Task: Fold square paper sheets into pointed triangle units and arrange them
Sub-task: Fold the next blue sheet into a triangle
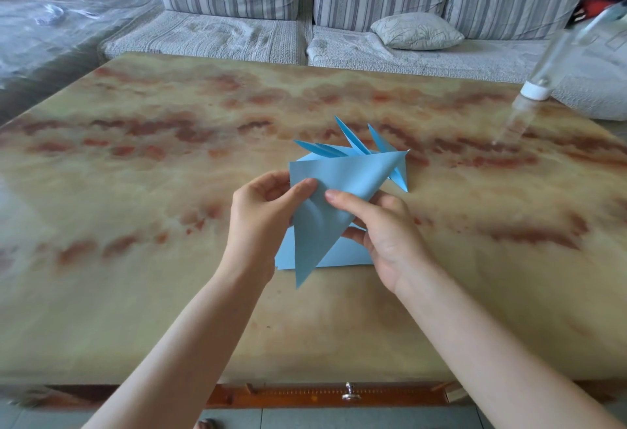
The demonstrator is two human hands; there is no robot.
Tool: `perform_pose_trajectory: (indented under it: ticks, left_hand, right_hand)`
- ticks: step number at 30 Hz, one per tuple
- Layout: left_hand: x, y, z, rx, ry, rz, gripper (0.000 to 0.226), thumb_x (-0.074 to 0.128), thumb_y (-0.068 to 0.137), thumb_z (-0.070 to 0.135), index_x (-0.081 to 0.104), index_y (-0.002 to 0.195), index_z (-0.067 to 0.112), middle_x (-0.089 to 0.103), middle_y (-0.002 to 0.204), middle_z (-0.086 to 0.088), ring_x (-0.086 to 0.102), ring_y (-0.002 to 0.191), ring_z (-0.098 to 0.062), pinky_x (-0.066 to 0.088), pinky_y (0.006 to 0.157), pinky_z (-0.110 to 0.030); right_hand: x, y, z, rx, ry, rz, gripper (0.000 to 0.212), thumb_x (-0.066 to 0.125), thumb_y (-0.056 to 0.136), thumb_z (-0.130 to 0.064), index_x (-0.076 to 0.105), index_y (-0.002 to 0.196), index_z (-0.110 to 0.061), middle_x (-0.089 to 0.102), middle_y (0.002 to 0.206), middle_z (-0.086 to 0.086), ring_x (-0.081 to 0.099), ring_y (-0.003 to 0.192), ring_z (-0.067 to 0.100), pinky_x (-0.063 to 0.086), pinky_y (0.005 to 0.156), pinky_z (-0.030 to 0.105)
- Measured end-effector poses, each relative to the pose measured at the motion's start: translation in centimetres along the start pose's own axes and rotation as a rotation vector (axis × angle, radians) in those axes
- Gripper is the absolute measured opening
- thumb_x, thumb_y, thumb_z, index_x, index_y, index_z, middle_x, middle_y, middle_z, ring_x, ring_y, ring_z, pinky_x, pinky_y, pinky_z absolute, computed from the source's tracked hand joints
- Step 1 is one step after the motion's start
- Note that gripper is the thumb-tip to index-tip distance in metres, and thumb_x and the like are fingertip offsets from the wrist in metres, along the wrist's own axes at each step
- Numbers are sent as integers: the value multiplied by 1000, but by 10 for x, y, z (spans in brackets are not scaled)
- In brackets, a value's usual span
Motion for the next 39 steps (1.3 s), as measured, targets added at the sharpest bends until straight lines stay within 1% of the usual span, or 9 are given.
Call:
perform_pose_trajectory:
  ticks: [4, 8, 10, 14, 21, 30, 32, 36, 39]
  left_hand:
    - [-3, 0, 2, -24, -33, -16, 12, 69, 85, 12, 71, 97, 9, 75, 87, -5, 71, 81, -17, 58, 72, -25]
    - [-4, 0, 7, -4, -92, -9, 8, 63, 90, 10, 70, 93, 12, 75, 79, 1, 72, 73, -11, 56, 64, -20]
    - [-4, 0, 7, -7, -112, -5, 9, 63, 90, 9, 70, 94, 10, 75, 78, 1, 72, 72, -11, 55, 64, -19]
    - [-3, 1, 6, -20, -149, 1, 11, 62, 90, 9, 69, 99, 7, 75, 81, -3, 72, 75, -13, 55, 66, -19]
    - [-2, 1, 7, -5, -143, -21, 11, 60, 91, 8, 70, 92, 12, 76, 80, -2, 72, 76, -13, 56, 69, -19]
    - [-3, 2, 7, -45, -138, -30, 7, 63, 90, 10, 69, 91, 9, 75, 82, -2, 71, 74, -13, 55, 65, -20]
    - [-3, 2, 7, -75, -121, -46, 5, 66, 87, 12, 69, 89, 9, 75, 84, -3, 71, 74, -14, 55, 64, -21]
    - [-4, 2, 7, -86, -38, -86, 16, 73, 80, 16, 70, 93, 8, 75, 84, -3, 72, 75, -13, 56, 64, -21]
    - [-3, 1, 5, -81, -13, -95, 9, 74, 79, 15, 72, 87, 11, 75, 79, -1, 72, 72, -12, 55, 63, -20]
  right_hand:
    - [-3, 1, -1, -11, -2, -4, 10, 69, 83, -9, 70, 92, -15, 74, 90, 1, 68, 77, 9, 53, 62, 21]
    - [-5, 1, -1, -11, -7, -8, 12, 69, 83, -8, 69, 94, -13, 73, 89, 2, 68, 77, 10, 53, 63, 23]
    - [-6, 2, -1, -6, -8, -15, 14, 69, 83, -8, 69, 96, -12, 73, 91, 2, 68, 78, 10, 54, 63, 23]
    - [-6, 2, -1, 13, 8, -21, 16, 70, 82, -9, 69, 97, -13, 74, 93, 2, 68, 79, 10, 54, 64, 23]
    - [-6, 2, -2, 6, 13, -26, 14, 70, 82, -9, 68, 95, -15, 73, 93, 1, 68, 80, 11, 53, 63, 23]
    - [-7, 3, -1, 7, 13, -26, 13, 70, 82, -8, 69, 94, -15, 74, 92, 2, 68, 80, 12, 53, 64, 23]
    - [-7, 3, -1, 9, 5, -29, 14, 70, 82, -8, 69, 95, -14, 74, 94, 3, 69, 82, 13, 54, 65, 24]
    - [-8, 2, -2, -4, -51, -44, 17, 70, 83, -9, 70, 99, -11, 74, 99, 7, 70, 84, 15, 55, 69, 26]
    - [-7, 1, -2, -21, -106, -63, 17, 70, 82, -9, 70, 99, -11, 74, 101, 9, 70, 86, 17, 57, 75, 30]
Point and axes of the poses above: each hand's wrist, its own y-axis towards the middle knuckle, its own x-axis out of the palm, z = x × y, the point moved 2 cm from there along y, towards the middle knuckle
